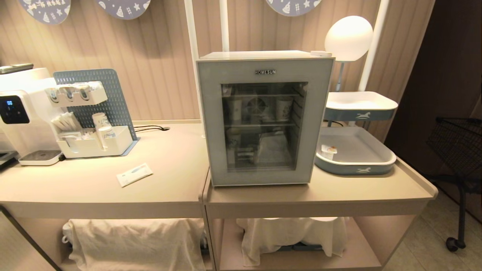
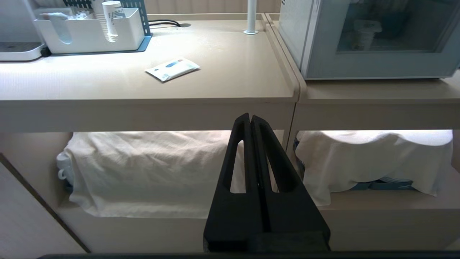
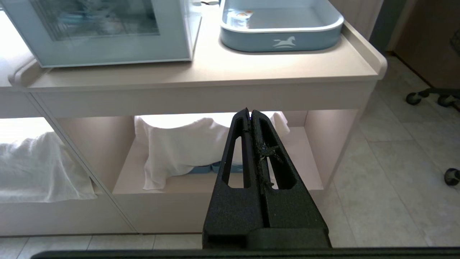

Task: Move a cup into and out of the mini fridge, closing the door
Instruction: Open the freezer door

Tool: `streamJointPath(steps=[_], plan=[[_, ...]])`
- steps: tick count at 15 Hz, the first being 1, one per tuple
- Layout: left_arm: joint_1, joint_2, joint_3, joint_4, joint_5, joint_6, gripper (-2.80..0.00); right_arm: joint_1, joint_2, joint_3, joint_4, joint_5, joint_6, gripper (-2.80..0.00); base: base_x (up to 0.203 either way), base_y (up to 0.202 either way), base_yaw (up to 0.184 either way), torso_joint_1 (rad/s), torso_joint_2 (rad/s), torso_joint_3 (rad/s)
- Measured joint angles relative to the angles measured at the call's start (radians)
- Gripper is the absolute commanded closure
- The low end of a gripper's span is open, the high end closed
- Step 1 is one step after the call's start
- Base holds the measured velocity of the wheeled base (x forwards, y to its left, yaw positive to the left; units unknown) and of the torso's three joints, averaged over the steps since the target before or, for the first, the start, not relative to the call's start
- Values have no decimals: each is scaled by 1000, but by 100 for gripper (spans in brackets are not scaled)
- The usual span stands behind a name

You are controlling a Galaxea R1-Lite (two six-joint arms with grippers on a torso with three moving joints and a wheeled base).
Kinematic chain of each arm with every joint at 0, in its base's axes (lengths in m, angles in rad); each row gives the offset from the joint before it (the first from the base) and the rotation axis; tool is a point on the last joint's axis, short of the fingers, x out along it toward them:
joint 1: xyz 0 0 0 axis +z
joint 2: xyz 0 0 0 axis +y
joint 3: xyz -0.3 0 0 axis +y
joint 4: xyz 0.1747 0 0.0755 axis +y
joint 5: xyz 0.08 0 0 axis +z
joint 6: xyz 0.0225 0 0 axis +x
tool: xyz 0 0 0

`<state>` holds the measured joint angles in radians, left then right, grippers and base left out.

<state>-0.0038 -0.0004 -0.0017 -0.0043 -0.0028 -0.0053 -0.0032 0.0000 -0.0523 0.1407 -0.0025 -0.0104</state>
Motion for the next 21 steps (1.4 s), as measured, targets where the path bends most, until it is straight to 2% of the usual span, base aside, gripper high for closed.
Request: streamJointPath(steps=[4,13,18,20,21], plan=[[1,0,0,0,0,0,0,0,0,0,-2,-1,0,0,58,1,0,0,-7,0],[0,0,0,0,-1,0,0,1,0,0,-1,0,0,0,183,0,-1,3,4,1],[2,0,-3,-1,5,11,0,1,0,0,0,-1,0,0,11,0,0,2,2,0],[0,3,-83,32,38,21,0,1,0,0,0,-1,0,0,0,0,0,0,0,0],[0,9,-171,74,64,23,0,1,0,0,0,-1,0,0,0,0,0,0,0,0]])
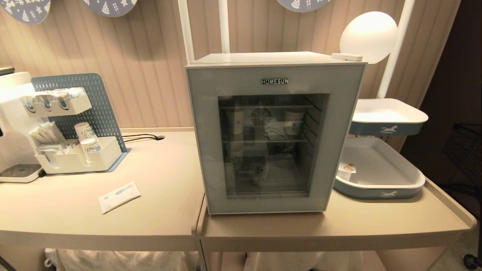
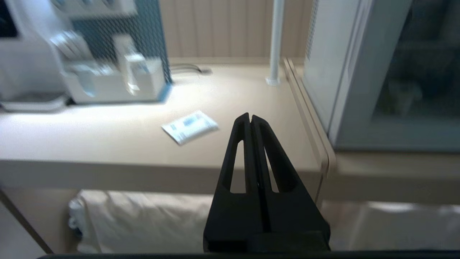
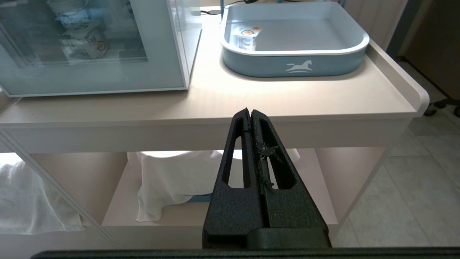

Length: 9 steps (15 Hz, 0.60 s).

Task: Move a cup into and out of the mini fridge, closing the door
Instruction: Open the freezer door

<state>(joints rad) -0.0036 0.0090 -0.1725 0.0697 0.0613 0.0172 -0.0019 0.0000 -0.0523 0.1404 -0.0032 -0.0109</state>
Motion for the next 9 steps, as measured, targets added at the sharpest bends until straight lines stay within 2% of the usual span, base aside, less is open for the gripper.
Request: streamJointPath(steps=[4,7,9], plan=[[1,135,-478,235,95,-18,0,-1,0,0,0,0,0,0,0,0,0,0,0,0],[2,378,-711,328,188,-51,0,-1,0,0,0,-2,0,0,0,0,0,0,0,0],[-3,539,-815,350,191,-67,0,-1,0,0,0,-2,1,0,0,0,0,0,0,0]])
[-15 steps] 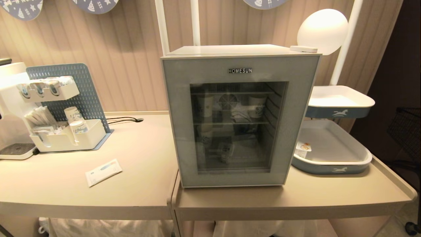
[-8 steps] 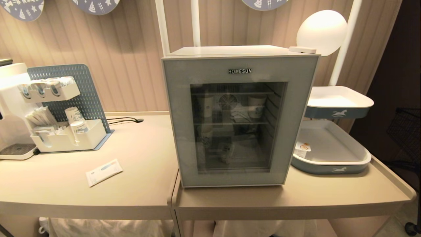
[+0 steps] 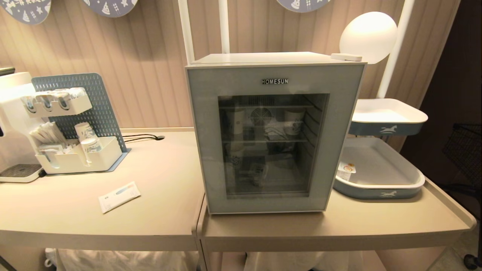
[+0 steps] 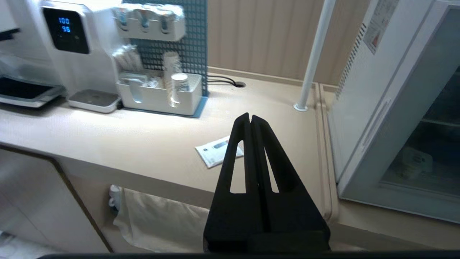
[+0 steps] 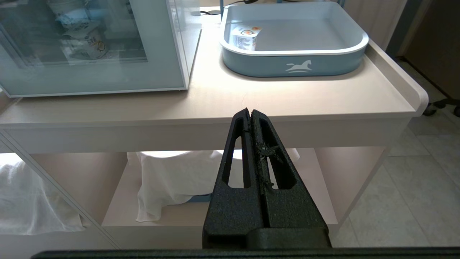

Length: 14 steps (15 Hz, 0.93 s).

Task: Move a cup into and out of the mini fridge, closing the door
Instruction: Open the freezer door

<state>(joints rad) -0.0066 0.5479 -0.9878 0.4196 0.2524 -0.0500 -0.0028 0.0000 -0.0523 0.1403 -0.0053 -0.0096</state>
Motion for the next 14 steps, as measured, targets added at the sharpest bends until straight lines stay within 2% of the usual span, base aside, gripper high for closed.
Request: streamJointPath(steps=[1,3,5,7,9,11,12,13,14], plan=[[-1,80,-50,6,-34,-8,0,0,0,0,0,-2,0,0,0,0,0,0,0,0],[-4,237,-158,20,-152,-32,0,0,0,-1,0,-3,-1,0,0,0,0,0,0,0],[7,412,-295,27,-313,-62,0,0,0,-1,0,-2,-1,0,0,0,0,0,0,0],[53,598,-445,34,-508,-104,0,0,0,-1,1,-2,-1,0,0,0,0,0,0,0],[143,776,-585,44,-778,-144,0,0,0,-1,5,-4,-2,0,0,0,0,0,0,0],[246,950,-689,44,-1131,-144,0,0,0,-2,4,-4,-2,0,0,0,0,0,0,0],[281,1020,-717,47,-1289,-119,0,0,0,-2,4,-4,-2,0,0,0,0,0,0,0],[301,1093,-732,48,-1434,-67,0,0,0,-1,4,-4,-2,0,0,0,0,0,0,0],[298,1155,-730,49,-1544,5,0,0,0,-1,3,-4,-2,0,0,0,0,0,0,0]])
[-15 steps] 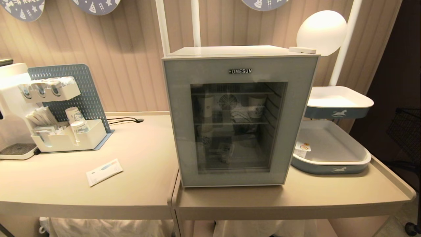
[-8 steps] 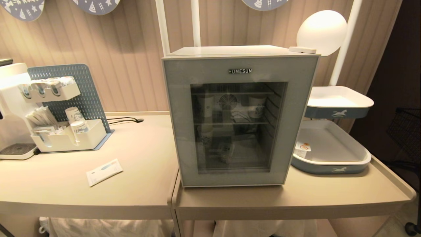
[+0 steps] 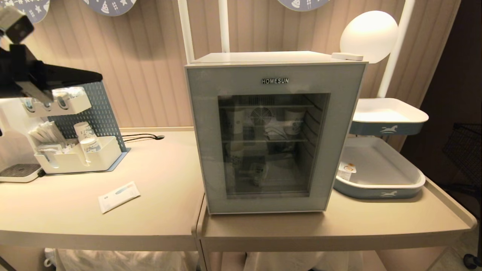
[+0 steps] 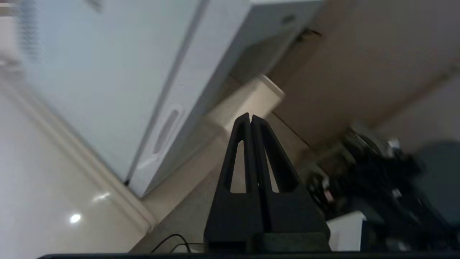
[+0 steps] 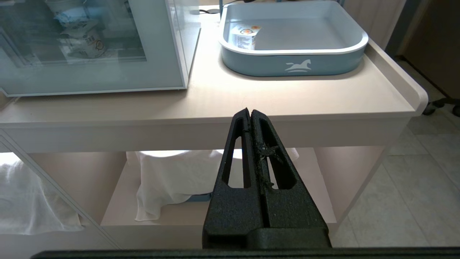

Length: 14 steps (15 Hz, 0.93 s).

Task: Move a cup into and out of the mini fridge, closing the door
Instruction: Open the freezer door

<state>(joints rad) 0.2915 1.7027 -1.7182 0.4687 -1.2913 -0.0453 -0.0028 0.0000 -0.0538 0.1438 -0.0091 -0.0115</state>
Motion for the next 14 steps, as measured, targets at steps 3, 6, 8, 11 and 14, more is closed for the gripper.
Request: streamJointPath(steps=[3,6,8,11,14], plan=[[-85,107,50,0,-56,160,0,0,0,0,-1,0,2,0,0,0,0,0,0,0],[-204,161,103,-20,118,218,-280,0,0,0,-2,0,3,0,0,0,0,0,0,0],[-244,200,140,-121,233,222,-280,0,0,0,-2,0,3,0,0,0,0,0,0,0],[-262,237,239,-303,250,218,-280,0,0,0,-2,1,3,0,0,0,0,0,0,0],[-278,249,339,-456,234,214,-280,0,0,0,-2,0,3,0,0,0,0,0,0,0]])
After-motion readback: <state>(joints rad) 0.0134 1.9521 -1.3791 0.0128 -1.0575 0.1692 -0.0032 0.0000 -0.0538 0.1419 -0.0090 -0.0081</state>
